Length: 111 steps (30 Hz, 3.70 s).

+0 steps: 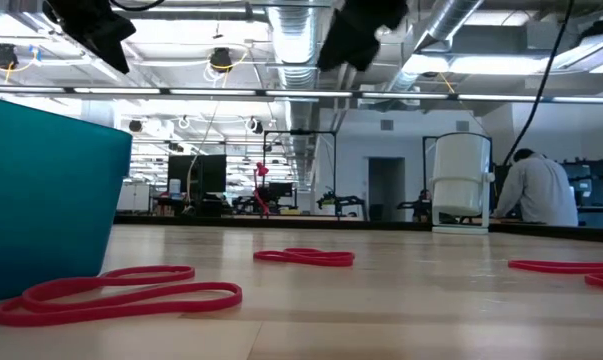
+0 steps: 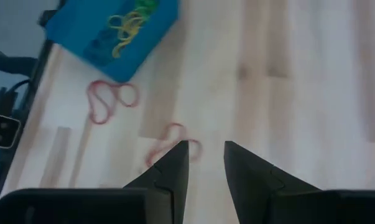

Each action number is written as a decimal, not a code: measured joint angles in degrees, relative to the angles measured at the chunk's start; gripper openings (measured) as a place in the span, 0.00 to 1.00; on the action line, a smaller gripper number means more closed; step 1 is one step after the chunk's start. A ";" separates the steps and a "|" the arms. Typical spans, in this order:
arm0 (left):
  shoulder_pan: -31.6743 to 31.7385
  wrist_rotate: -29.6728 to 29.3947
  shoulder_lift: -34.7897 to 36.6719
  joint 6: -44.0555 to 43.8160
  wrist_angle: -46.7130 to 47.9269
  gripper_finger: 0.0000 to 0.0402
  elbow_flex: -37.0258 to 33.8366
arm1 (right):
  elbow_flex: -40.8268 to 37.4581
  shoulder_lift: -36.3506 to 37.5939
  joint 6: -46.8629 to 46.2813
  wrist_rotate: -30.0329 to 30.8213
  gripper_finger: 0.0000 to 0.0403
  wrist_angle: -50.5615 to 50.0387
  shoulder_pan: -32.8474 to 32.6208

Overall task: Pick and place items into bin
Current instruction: Put the red rubber band into the blue bin

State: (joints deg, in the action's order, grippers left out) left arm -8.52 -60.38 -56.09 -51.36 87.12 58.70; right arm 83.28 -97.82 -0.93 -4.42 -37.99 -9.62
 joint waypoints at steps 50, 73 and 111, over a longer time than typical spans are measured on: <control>-0.08 3.61 -0.16 -0.21 -2.20 0.21 -0.02 | -12.80 -20.08 -35.30 5.36 0.21 20.93 -7.18; -0.08 3.63 -0.18 0.71 -2.18 0.21 -0.02 | -8.80 -10.32 -13.41 -5.84 0.00 45.37 -4.07; -0.08 5.84 -0.16 1.25 -2.20 0.21 -0.02 | 37.17 -51.64 -2.01 -10.75 0.12 49.71 -3.28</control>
State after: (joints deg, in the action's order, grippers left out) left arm -8.60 -54.54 -56.25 -50.11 84.93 58.67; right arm 120.45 -149.46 -2.94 -15.18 11.73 -12.90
